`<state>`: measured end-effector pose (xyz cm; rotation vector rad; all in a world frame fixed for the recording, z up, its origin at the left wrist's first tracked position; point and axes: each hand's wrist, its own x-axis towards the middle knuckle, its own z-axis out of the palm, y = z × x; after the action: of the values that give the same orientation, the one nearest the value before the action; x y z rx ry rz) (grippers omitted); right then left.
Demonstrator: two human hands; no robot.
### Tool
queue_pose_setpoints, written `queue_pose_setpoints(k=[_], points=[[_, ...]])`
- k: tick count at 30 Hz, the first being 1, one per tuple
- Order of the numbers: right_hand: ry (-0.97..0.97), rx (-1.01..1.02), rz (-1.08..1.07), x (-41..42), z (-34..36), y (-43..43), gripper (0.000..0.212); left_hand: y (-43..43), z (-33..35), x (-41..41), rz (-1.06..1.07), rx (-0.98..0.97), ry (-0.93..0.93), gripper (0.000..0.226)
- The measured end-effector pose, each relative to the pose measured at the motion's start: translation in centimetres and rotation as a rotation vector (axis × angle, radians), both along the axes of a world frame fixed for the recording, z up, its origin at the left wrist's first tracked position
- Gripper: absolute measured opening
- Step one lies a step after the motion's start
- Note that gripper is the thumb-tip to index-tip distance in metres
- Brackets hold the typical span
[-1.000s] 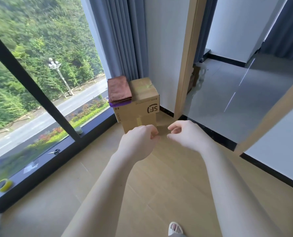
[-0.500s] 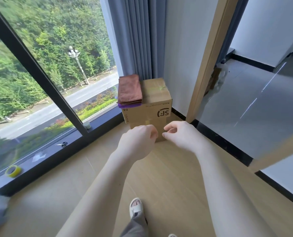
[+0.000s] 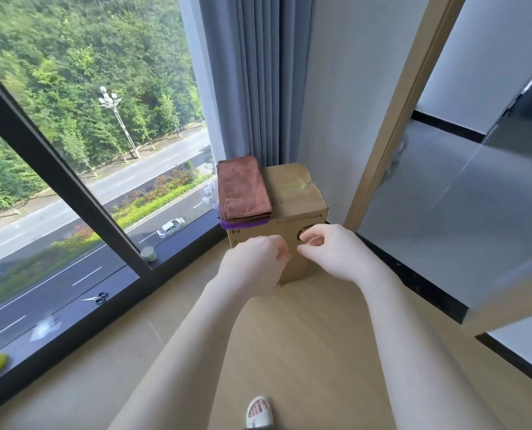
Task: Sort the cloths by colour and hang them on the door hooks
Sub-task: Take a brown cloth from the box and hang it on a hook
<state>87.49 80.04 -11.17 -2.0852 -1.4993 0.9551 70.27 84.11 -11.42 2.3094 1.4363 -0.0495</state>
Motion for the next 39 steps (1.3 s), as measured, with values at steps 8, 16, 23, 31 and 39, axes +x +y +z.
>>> queue_pose_setpoints(k=[8,16,23,31,39], points=[[-0.012,0.006,-0.015,-1.9,0.2,6.2,0.03,6.5,0.5,-1.8,-0.037,-0.004,-0.013,0.027],[-0.016,-0.018,0.02,-1.4,-0.7,12.8,0.029,12.7,-0.7,-1.2,-0.018,-0.021,0.019,0.026],[0.007,-0.046,0.064,1.5,-1.4,20.3,0.03,19.0,-1.1,1.0,0.049,-0.045,0.053,0.023],[0.04,-0.073,0.133,5.2,-2.0,28.3,0.031,26.0,-1.8,4.3,0.123,-0.036,0.102,0.014],[0.033,-0.127,0.196,7.2,-3.3,34.0,0.031,30.7,-2.9,6.2,0.196,-0.066,0.115,0.021]])
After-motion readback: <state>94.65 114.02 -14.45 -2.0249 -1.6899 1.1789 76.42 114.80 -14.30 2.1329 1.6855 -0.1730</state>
